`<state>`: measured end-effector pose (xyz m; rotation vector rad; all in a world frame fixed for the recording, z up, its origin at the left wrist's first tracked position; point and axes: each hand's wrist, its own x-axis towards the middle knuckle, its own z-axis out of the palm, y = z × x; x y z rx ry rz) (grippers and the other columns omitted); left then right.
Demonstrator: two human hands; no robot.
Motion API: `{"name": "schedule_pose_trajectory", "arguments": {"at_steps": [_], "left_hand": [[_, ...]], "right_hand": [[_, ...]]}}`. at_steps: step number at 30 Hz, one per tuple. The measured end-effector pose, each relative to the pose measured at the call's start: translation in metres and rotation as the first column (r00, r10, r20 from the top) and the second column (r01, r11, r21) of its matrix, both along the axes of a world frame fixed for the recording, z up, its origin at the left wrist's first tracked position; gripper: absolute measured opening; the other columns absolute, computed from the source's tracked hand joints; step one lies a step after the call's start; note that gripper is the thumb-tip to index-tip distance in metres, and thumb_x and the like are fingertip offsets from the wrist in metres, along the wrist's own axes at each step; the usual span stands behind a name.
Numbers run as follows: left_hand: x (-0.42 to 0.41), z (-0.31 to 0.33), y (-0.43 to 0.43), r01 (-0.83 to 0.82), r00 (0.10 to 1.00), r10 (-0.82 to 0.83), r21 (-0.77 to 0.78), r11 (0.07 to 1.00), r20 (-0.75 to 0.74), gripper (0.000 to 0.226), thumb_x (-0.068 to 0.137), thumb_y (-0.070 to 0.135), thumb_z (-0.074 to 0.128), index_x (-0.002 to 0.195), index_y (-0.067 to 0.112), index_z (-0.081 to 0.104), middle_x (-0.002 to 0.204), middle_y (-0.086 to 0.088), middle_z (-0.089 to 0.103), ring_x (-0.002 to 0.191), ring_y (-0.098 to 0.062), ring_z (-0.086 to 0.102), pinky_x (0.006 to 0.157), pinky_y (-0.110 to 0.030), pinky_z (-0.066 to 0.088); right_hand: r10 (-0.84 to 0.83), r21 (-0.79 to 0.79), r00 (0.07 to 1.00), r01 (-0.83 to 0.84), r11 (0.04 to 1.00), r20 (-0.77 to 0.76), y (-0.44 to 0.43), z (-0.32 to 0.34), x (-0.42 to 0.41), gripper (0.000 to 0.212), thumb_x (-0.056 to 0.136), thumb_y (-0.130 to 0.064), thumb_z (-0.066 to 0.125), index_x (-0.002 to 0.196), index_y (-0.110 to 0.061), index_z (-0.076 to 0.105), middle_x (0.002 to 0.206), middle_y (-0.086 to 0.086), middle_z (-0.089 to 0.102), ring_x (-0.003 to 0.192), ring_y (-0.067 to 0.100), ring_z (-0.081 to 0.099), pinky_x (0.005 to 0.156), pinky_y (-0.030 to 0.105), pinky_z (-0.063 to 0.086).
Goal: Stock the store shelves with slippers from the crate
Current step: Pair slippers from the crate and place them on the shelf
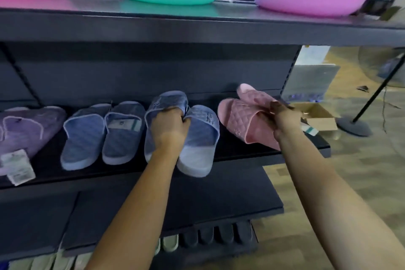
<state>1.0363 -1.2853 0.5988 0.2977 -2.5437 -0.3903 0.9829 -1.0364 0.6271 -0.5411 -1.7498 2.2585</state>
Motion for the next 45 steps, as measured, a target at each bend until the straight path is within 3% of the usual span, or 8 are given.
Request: {"name": "schedule_pose_trajectory", "arguments": {"at_steps": [5,14,19,26,32,38,41,45], "left_hand": [[-0.028,-0.009,0.029,-0.040,0.999,0.039,0.019,0.999,0.026,0.028,0.088,0.025,0.058,0.065,0.011,0.052,0.072,-0.014,0.063,0.059,-0.024,0.048,0.046,-0.030,0.017],[-0.042,-0.035,0.034,0.033,0.996,-0.026,0.090,0.995,-0.080,0.023,0.079,0.009,0.061,0.060,0.012,0.048,0.062,-0.010,0.058,0.054,-0.018,0.043,0.049,-0.024,0.015],[-0.039,-0.048,0.024,0.113,0.987,-0.099,0.111,0.987,-0.127,0.013,0.081,0.014,0.063,0.070,0.007,0.063,0.070,-0.006,0.063,0.061,-0.019,0.055,0.057,-0.026,0.034],[-0.024,-0.046,0.007,0.228,0.972,-0.212,0.205,0.952,-0.099,0.020,0.078,0.025,0.056,0.079,0.011,0.070,0.082,-0.002,0.068,0.073,-0.019,0.061,0.061,-0.028,0.045],[-0.012,-0.055,-0.024,-0.003,0.999,0.016,0.238,0.971,-0.051,0.034,0.080,0.018,0.065,0.111,0.006,0.067,0.115,-0.014,0.056,0.106,-0.036,0.053,0.084,-0.042,0.050],[-0.008,-0.055,-0.028,-0.007,0.998,0.022,0.274,0.962,-0.052,0.028,0.081,0.016,0.066,0.107,0.007,0.064,0.117,-0.016,0.049,0.087,-0.033,0.060,0.072,-0.034,0.047],[-0.008,-0.054,-0.030,-0.039,0.995,0.064,0.305,0.952,-0.072,0.026,0.084,0.015,0.064,0.106,0.006,0.056,0.115,-0.018,0.050,0.082,-0.035,0.059,0.066,-0.032,0.041],[-0.014,-0.057,-0.037,-0.020,0.997,0.045,0.343,0.939,-0.067,0.044,0.086,0.025,0.063,0.122,0.008,0.045,0.106,-0.018,0.062,0.093,-0.035,0.061,0.072,-0.038,0.047]], "right_hand": [[-0.017,-0.051,1.000,0.017,0.999,0.006,0.014,-0.001,-0.040,0.007,0.083,-0.001,0.059,0.084,-0.007,0.056,0.090,0.010,0.065,0.082,0.026,0.067,0.069,0.038,0.060],[0.178,0.264,0.984,-0.179,0.948,0.028,0.023,-0.007,-0.049,0.020,0.084,-0.010,0.056,0.068,-0.016,0.066,0.080,0.011,0.069,0.070,0.026,0.067,0.069,0.046,0.059],[0.113,0.842,0.988,0.026,0.539,-0.103,0.024,-0.019,-0.037,0.026,0.088,-0.011,0.051,0.099,-0.012,0.074,0.101,0.014,0.072,0.097,0.032,0.064,0.081,0.029,0.047],[0.269,0.879,0.879,0.273,0.390,-0.392,-0.003,-0.031,-0.019,0.019,0.078,-0.002,0.054,0.080,-0.008,0.072,0.086,0.011,0.064,0.071,0.026,0.058,0.060,0.020,0.028],[0.404,0.900,0.805,0.365,0.240,-0.434,-0.043,-0.046,0.011,0.014,0.079,-0.012,0.059,0.083,-0.010,0.073,0.101,0.007,0.066,0.102,0.041,0.052,0.058,0.030,0.044],[0.284,0.867,0.825,0.423,0.264,-0.489,-0.043,-0.028,0.007,0.017,0.076,-0.008,0.065,0.090,-0.011,0.073,0.109,0.012,0.062,0.098,0.037,0.046,0.060,0.026,0.030],[0.380,0.889,0.813,0.335,0.313,-0.441,-0.044,-0.025,0.005,0.015,0.076,-0.008,0.060,0.086,-0.008,0.072,0.094,0.012,0.065,0.083,0.034,0.057,0.060,0.028,0.038],[0.467,0.977,0.862,0.133,0.169,-0.198,-0.059,-0.043,0.007,0.014,0.082,-0.013,0.056,0.084,-0.011,0.070,0.076,0.010,0.067,0.063,0.031,0.060,0.051,0.025,0.032]]}}
